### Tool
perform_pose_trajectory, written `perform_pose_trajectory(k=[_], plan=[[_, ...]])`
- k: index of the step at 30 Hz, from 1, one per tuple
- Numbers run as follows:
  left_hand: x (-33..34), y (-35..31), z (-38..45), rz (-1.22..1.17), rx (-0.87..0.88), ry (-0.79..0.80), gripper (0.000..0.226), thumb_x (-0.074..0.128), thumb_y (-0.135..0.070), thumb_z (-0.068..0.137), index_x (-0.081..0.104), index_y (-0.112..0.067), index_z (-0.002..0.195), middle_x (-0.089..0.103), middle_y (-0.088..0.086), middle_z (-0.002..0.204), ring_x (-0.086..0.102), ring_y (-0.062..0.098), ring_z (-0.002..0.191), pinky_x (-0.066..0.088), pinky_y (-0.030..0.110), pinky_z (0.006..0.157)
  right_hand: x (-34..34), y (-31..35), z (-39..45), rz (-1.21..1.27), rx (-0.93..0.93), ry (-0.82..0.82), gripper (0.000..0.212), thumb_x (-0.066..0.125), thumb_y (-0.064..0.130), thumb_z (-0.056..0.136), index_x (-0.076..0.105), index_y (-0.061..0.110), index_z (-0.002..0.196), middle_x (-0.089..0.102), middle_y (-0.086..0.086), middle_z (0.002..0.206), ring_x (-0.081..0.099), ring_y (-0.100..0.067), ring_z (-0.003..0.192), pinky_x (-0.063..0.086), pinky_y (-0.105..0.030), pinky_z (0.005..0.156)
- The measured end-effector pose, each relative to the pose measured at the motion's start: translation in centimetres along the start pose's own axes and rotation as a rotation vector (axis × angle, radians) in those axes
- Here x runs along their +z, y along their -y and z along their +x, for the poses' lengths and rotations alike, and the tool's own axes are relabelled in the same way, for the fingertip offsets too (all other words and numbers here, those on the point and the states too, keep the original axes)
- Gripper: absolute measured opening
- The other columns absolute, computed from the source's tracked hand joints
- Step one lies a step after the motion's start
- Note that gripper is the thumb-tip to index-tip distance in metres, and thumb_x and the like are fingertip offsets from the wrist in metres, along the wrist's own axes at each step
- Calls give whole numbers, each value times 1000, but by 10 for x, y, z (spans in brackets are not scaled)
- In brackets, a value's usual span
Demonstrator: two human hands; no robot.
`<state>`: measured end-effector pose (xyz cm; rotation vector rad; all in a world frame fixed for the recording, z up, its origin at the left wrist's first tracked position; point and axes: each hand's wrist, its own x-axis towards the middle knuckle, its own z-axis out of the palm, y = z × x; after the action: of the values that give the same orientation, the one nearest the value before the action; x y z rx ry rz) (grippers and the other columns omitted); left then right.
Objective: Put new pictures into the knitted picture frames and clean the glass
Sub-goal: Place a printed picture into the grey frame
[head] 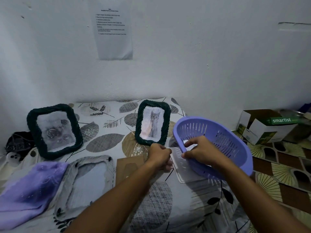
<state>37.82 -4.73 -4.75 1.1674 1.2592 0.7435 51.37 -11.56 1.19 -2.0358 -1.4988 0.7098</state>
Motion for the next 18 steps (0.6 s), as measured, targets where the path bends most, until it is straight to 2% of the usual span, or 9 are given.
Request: perform_pose_trajectory(k=[3, 5, 7, 10, 12, 14, 16, 18], plan=[[-12, -6, 1, 61, 58, -21, 9, 55, -12, 92, 58, -4, 94, 63, 17, 70, 61, 29, 53, 57, 45, 53, -12, -5, 0, 191, 54, -31, 28, 74, 18, 82, 64, 12, 108, 69, -13, 92, 66, -24, 73, 53, -32, 61], [-13, -14, -3, 15, 118, 31, 10, 56, -13, 92, 59, -5, 96, 63, 16, 83, 65, 26, 60, 59, 49, 59, -27, -14, 10, 262, 95, -121, 22, 68, 11, 87, 63, 4, 108, 68, -17, 85, 65, -26, 67, 51, -30, 54], [-9, -23, -9, -54, 137, 102, 13, 59, -16, 93, 58, -5, 99, 64, 16, 93, 65, 23, 64, 58, 42, 57, -40, -27, 24, 214, 140, -193, 20, 67, 6, 87, 64, 0, 106, 67, -20, 83, 64, -29, 67, 54, -34, 55], [0, -31, -17, -93, 120, 176, 27, 67, -19, 89, 55, -5, 109, 67, 17, 95, 64, 20, 61, 56, 34, 52, -45, -47, 42, -4, 247, -169, 19, 72, 4, 81, 65, -1, 98, 68, -23, 80, 65, -31, 66, 59, -42, 63], [5, -32, -19, -85, 118, 184, 34, 70, -14, 86, 52, -7, 114, 67, 16, 93, 63, 18, 57, 56, 33, 51, -43, -56, 47, -191, 324, -104, 28, 77, 10, 78, 64, 0, 100, 67, -18, 78, 65, -27, 64, 58, -37, 56], [9, -30, -19, -60, 133, 160, 39, 71, -9, 84, 50, -10, 116, 65, 16, 94, 63, 18, 57, 56, 33, 50, -40, -61, 51, -318, 363, -44, 37, 83, 18, 72, 62, 1, 97, 65, -12, 75, 64, -22, 62, 48, -29, 45], [10, -28, -18, -41, 158, 142, 39, 71, -7, 84, 49, -11, 115, 64, 15, 92, 62, 19, 57, 55, 33, 50, -39, -64, 55, -338, 386, 6, 39, 87, 24, 66, 57, 6, 84, 65, -9, 75, 63, -22, 64, 45, -26, 46], [9, -27, -18, -34, 181, 140, 37, 71, -6, 83, 49, -10, 113, 63, 13, 88, 61, 19, 57, 55, 32, 49, -39, -64, 55, -331, 413, 36, 41, 88, 23, 64, 54, 9, 82, 66, -9, 80, 65, -23, 71, 52, -30, 56]])
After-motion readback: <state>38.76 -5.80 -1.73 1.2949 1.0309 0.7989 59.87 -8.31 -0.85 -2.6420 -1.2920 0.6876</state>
